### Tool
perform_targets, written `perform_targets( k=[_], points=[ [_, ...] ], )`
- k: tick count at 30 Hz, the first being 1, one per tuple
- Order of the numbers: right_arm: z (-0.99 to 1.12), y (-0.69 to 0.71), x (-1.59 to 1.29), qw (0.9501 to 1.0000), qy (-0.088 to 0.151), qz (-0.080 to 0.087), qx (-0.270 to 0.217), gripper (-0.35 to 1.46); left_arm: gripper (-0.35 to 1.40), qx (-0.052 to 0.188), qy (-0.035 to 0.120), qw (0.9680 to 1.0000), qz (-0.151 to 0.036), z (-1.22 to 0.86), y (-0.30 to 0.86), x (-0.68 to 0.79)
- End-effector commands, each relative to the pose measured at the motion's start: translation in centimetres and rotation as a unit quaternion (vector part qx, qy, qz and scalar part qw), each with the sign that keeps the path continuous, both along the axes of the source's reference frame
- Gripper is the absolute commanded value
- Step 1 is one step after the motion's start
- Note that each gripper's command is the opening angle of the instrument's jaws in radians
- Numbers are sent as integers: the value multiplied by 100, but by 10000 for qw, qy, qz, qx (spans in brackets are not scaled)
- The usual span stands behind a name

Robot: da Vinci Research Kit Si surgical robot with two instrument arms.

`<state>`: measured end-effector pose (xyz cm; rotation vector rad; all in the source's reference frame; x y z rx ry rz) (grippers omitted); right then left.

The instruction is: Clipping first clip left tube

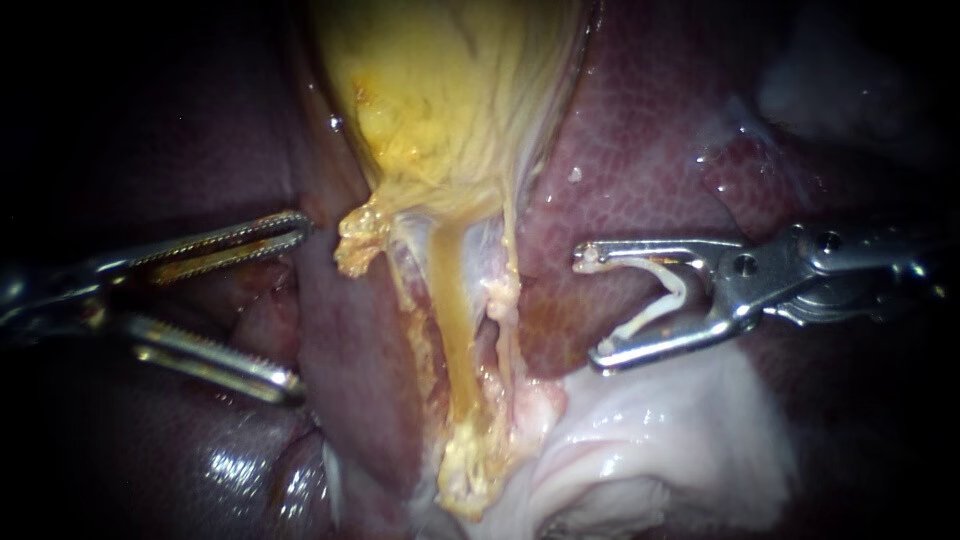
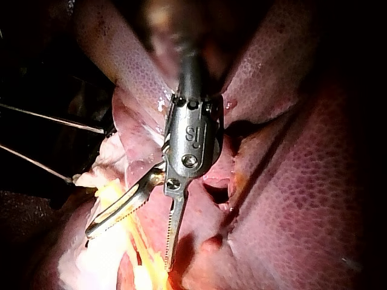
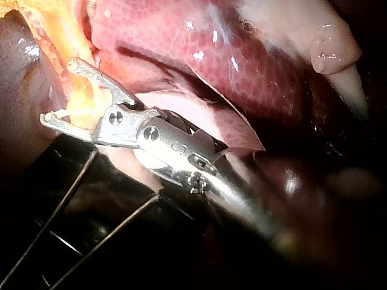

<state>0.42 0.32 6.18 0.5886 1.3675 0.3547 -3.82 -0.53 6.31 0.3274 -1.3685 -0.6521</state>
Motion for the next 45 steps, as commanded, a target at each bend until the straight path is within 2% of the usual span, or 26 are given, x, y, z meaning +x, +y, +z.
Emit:
perform_targets(
  k=[1,4,9,11,16,24,27,29,33,34,43,45],
  points=[
    [0,0,0,10000,0,1,0,60,89,-3,15,10000,-19,0,0,0],
    [0,0,0,10000,0,0,-1,60,86,19,75,9999,-111,1,1,-1],
    [0,-1,0,10000,0,-2,-2,60,79,418,167,9978,-487,8,8,-8],
    [0,-1,0,10000,0,-2,-3,60,76,543,259,9966,-563,14,12,-12],
    [1,-1,-1,10000,0,-2,-4,60,66,818,373,9937,-665,27,19,-21],
    [2,0,-1,10000,-2,0,-4,60,52,988,405,9914,-760,37,25,-45],
    [2,0,-1,10000,-2,0,-4,60,41,1045,422,9906,-772,41,27,-49],
    [2,0,-1,10000,-2,0,-5,60,27,1082,453,9902,-760,44,28,-48],
    [2,-1,-1,10000,-1,-2,-6,60,-28,1236,503,9879,-795,47,30,-41],
    [2,-1,-1,10000,-1,-2,-6,60,-35,1271,509,9874,-797,46,31,-39],
    [4,-3,0,10000,1,-4,-17,60,-35,1579,531,9825,-829,41,30,-29],
    [6,-5,0,10000,2,-4,-26,60,-35,1589,540,9824,-816,38,30,-27]
  ],
)
